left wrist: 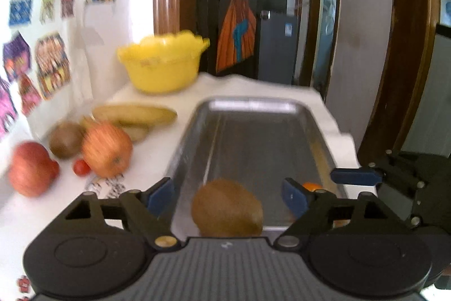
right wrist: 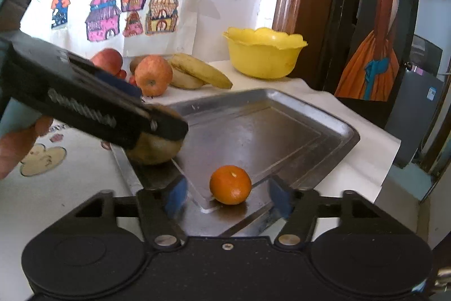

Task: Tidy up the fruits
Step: 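Open the left tool to drop the kiwi while the right tool releases the tangerine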

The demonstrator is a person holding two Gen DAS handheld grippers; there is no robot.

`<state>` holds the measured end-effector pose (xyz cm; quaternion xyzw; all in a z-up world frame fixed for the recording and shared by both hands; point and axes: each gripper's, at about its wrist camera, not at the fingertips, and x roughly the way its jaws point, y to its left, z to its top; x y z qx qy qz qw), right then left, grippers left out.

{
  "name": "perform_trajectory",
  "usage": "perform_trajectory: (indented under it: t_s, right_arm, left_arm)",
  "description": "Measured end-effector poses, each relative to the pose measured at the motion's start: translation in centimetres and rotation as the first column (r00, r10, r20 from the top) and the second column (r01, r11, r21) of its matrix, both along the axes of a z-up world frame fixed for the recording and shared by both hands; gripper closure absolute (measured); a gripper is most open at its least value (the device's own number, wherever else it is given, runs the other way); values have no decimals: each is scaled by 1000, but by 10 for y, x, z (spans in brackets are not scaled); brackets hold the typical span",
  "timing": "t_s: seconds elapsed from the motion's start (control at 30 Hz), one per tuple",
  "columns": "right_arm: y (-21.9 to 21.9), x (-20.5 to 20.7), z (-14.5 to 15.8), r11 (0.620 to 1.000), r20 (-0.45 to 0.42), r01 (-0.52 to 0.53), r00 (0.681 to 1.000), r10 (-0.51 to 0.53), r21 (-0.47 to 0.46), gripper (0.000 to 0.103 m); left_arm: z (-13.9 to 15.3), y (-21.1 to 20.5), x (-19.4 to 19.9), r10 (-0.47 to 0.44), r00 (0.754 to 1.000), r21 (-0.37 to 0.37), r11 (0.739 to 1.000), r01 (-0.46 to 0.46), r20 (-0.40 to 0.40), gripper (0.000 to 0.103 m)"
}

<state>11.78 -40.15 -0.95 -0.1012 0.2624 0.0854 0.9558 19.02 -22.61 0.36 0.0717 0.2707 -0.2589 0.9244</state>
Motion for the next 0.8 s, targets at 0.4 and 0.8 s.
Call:
perform_trajectory:
  t_s: [0.4,0.8]
  right_arm:
    - [31,-75,63,989,210,55,974,-83,138,1]
    - [110,-140,116,995,297,62,951,-81,73,1]
  left_arm:
    - [66,57,-61,118,968,-105,990,-96,220,1]
    - [97,175,-121,279,913,-155,958,-242,296,0]
